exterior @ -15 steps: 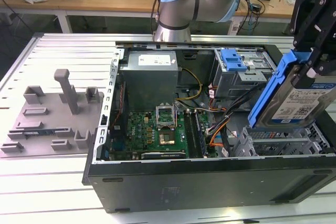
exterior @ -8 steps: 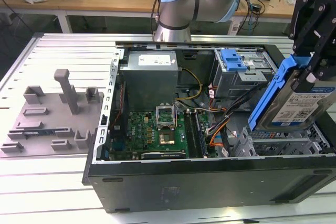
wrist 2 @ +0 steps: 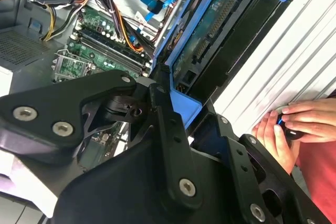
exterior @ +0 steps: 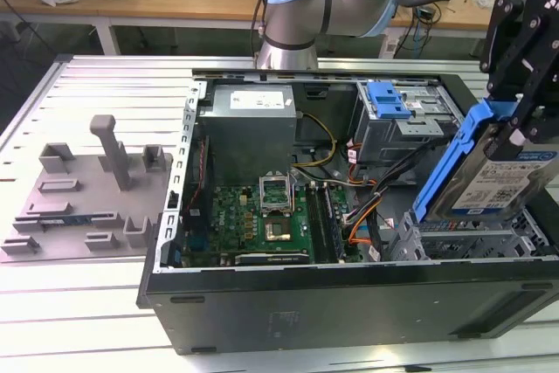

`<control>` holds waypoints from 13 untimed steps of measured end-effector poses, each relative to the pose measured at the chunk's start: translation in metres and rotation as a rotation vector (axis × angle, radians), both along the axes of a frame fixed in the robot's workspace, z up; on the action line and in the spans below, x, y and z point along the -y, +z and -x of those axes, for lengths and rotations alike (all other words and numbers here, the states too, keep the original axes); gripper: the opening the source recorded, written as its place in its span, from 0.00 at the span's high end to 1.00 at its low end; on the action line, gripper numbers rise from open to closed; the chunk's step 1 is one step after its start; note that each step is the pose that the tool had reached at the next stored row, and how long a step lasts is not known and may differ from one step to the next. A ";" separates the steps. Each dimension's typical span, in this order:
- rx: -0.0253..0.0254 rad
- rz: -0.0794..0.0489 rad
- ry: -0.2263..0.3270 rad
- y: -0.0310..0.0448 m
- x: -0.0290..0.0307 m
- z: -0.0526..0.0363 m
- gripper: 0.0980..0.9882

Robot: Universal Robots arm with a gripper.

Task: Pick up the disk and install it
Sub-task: 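Insert the disk into the insertion slot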

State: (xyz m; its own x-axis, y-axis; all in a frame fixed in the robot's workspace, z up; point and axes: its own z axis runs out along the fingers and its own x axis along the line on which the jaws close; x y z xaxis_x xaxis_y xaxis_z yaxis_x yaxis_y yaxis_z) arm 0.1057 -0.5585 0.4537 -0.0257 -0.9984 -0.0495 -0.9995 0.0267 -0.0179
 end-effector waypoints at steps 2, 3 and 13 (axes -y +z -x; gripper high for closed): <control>0.0000 0.000 0.000 -0.0015 0.0000 -0.0002 0.70; 0.0000 0.000 0.000 -0.0035 0.0000 -0.0003 0.70; 0.0001 0.000 0.000 -0.0208 0.0004 -0.0003 0.70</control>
